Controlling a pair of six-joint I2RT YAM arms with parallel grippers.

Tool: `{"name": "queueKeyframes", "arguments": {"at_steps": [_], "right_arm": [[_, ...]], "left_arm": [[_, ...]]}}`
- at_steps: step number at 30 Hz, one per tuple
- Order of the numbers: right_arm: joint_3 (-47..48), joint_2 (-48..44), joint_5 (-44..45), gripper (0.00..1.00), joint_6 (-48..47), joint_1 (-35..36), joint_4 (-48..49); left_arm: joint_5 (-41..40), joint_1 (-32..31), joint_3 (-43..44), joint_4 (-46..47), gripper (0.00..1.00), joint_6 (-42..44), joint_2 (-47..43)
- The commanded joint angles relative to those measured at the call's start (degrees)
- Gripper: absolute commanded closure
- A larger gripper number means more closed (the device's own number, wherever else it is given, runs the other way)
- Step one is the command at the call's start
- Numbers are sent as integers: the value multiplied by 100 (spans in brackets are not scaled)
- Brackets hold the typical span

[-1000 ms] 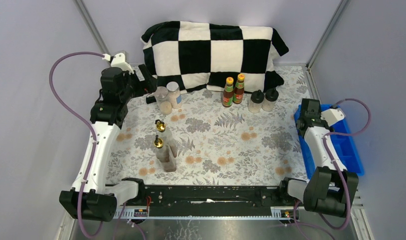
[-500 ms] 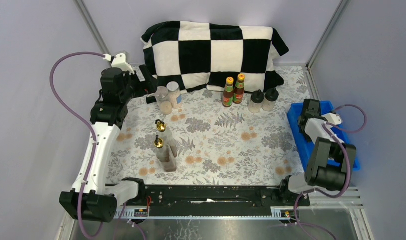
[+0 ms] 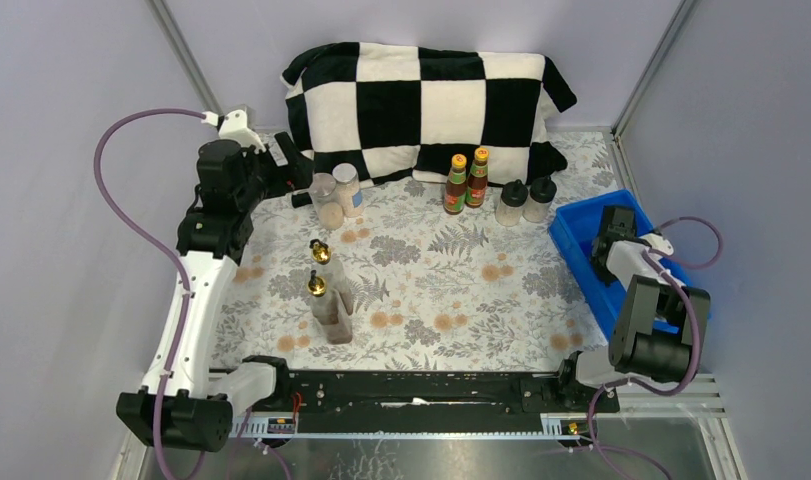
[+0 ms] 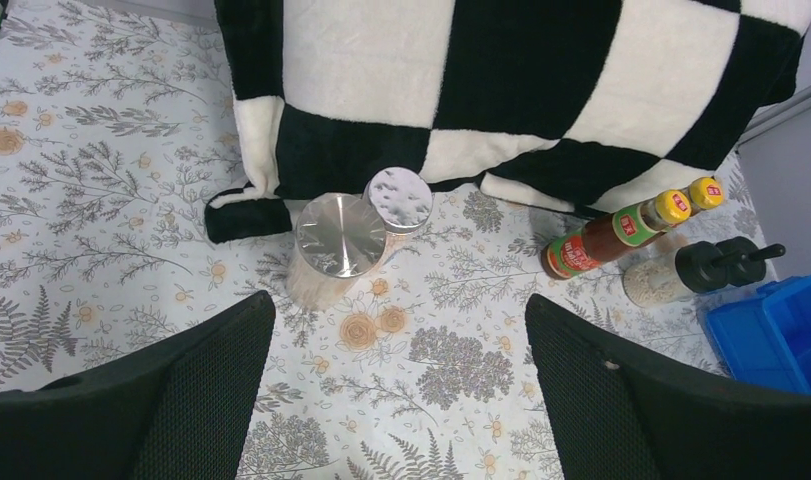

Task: Organize the condiment bottles
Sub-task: Pick up the storage box at the corner of the board.

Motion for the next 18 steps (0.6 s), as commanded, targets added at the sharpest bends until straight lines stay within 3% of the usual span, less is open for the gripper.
{"name": "queueKeyframes", "arguments": {"at_steps": [1, 10, 18], "right_arm": [[-33, -783, 239, 100, -123, 4, -189], [516, -2313, 535, 100, -899, 10, -1005], [986, -3403, -201, 100, -1569, 187, -1347]], "left_arm": [[113, -7, -79, 32, 1, -102, -220], [294, -16, -179, -15, 1, -271, -416], [267, -12, -210, -153, 1, -255, -546]]}}
